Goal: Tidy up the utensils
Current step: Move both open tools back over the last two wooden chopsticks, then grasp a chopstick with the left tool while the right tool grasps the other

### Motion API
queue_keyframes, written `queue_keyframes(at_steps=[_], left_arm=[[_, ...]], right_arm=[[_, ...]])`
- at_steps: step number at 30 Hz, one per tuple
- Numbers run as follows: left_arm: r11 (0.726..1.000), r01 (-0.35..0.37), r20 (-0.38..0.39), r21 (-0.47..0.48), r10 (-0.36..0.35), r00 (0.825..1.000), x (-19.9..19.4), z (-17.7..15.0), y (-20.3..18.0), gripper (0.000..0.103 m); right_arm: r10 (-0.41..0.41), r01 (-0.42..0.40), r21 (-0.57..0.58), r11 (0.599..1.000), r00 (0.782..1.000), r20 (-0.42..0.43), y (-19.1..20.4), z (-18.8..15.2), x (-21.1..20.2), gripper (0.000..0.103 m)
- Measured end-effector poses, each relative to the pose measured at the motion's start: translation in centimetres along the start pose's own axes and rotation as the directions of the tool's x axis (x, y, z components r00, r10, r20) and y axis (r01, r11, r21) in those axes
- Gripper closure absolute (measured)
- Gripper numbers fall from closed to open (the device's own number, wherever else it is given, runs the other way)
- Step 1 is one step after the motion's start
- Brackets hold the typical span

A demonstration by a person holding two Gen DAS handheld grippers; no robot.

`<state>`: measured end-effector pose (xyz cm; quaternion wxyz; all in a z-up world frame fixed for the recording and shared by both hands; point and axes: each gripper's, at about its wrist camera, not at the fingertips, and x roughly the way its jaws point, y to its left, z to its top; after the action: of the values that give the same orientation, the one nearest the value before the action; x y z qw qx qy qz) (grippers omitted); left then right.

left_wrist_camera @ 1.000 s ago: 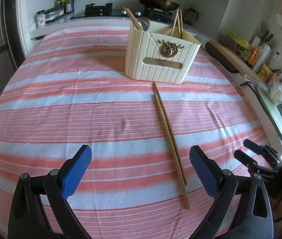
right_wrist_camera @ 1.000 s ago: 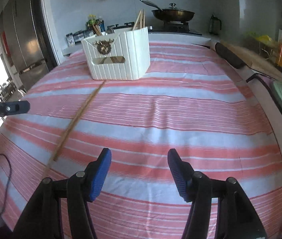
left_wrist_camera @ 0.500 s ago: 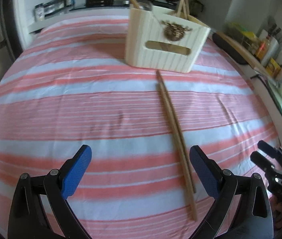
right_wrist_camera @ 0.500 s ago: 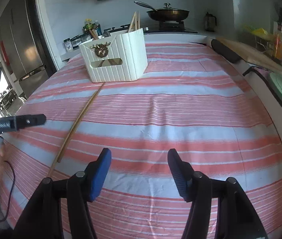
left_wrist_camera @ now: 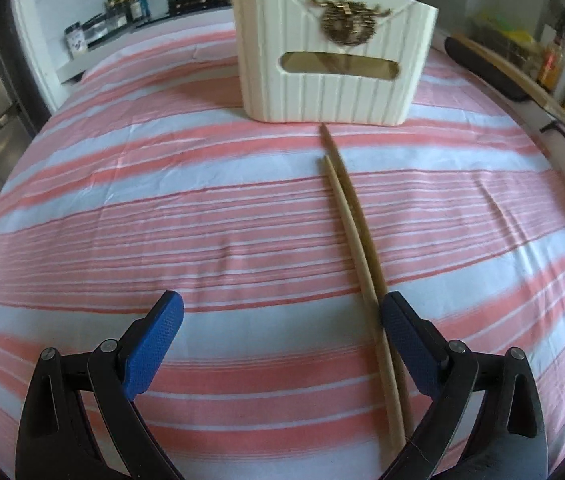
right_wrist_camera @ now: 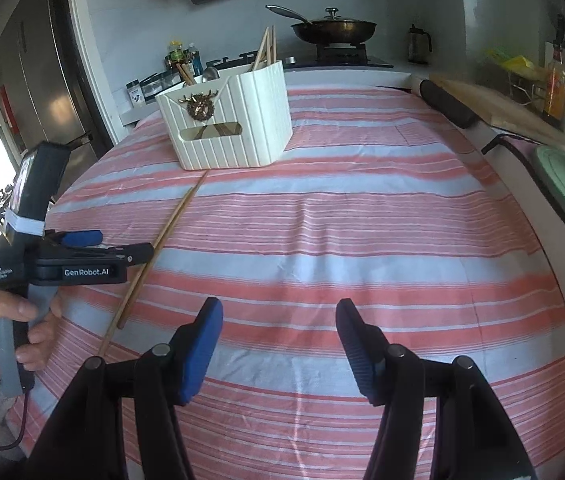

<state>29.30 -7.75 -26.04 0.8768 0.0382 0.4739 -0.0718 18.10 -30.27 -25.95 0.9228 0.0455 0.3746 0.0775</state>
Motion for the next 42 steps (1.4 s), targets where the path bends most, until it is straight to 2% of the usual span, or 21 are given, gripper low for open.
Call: queue_keyframes(at_steps=[3, 6, 9, 11, 15, 19, 20, 23, 24, 26, 29, 33, 34, 36, 42], left_arm=[[1.0, -0.007, -0.028, -0.017, 0.007, 1.0, 0.6, -0.1, 0.6, 0.004], [1.0, 0.001, -0.023, -0.013, -0.001, 1.0, 0.5, -0.2, 0.6, 0.008], [0.999, 0.031, -0.004, 0.011, -0.031, 1.0, -0.2, -0.3, 0.4, 0.044], [0.998, 0.051, -0.004, 0.032, -0.051, 0.999, -0.5, -0.3, 0.7, 0.094], [0.994, 0.106, -0.02, 0.0, -0.106, 0.994, -0.5, -0.3, 2.5, 0.098], [0.996, 0.086, -0.022, -0.031, -0.086, 0.996, -0.8, -0.7, 3.9, 0.098], [0.996, 0.08, -0.023, -0.038, -0.081, 0.996, -0.9, -0.8, 4.1, 0.098], [0.998, 0.053, -0.021, -0.047, -0.054, 0.998, -1.0, -1.0, 4.4, 0.098], [0.997, 0.05, -0.019, -0.05, -0.051, 0.999, -1.0, -1.0, 4.4, 0.098], [0.998, 0.046, -0.016, -0.051, -0.046, 0.999, -1.0, -1.1, 4.4, 0.098], [0.999, 0.035, -0.011, -0.038, -0.035, 0.999, -1.1, -1.3, 4.1, 0.097], [0.999, 0.032, -0.001, -0.03, -0.032, 0.999, -1.2, -1.4, 4.1, 0.097], [0.999, 0.032, 0.0, -0.03, -0.032, 0.999, -1.2, -1.4, 4.2, 0.097], [0.999, 0.032, 0.002, -0.03, -0.031, 1.0, -1.2, -1.5, 4.1, 0.097], [0.999, 0.044, -0.001, -0.021, -0.044, 0.999, -1.7, -2.1, 4.1, 0.097]], right_arm=[[-0.001, 0.001, 0.002, 1.0, 1.0, -0.001, -0.1, 0.0, 0.0, 0.043], [0.004, -0.004, -0.005, 1.0, 1.0, -0.005, 0.1, 0.1, 0.1, 0.043], [0.016, -0.016, -0.025, 1.0, 1.0, -0.025, 0.8, 0.3, 0.6, 0.043], [0.03, -0.032, -0.056, 0.998, 0.999, -0.04, 2.1, 0.9, 1.1, 0.043], [0.085, -0.093, -0.085, 0.992, 0.991, -0.1, 4.8, 2.6, 3.2, 0.043], [0.187, -0.198, -0.049, 0.979, 0.967, -0.171, 7.5, 5.4, 7.1, 0.043], [0.186, -0.198, -0.045, 0.979, 0.964, -0.188, 8.0, 5.9, 8.0, 0.043], [0.172, -0.192, -0.057, 0.98, 0.953, -0.249, 9.8, 7.4, 11.0, 0.05], [0.172, -0.195, -0.064, 0.979, 0.949, -0.265, 10.3, 7.5, 11.6, 0.055], [0.166, -0.198, -0.082, 0.977, 0.94, -0.299, 11.3, 7.5, 12.9, 0.058], [0.11, -0.163, -0.166, 0.973, 0.95, -0.291, 12.7, 7.2, 13.1, 0.058], [0.041, -0.122, -0.259, 0.958, 0.955, -0.294, 13.8, 6.6, 13.0, 0.074], [0.017, -0.103, -0.287, 0.952, 0.958, -0.288, 14.1, 6.3, 12.8, 0.081], [-0.003, -0.086, -0.302, 0.949, 0.959, -0.282, 14.0, 6.1, 12.5, 0.09], [-0.052, -0.029, -0.293, 0.956, 0.963, -0.263, 12.1, 4.9, 10.7, 0.097]])
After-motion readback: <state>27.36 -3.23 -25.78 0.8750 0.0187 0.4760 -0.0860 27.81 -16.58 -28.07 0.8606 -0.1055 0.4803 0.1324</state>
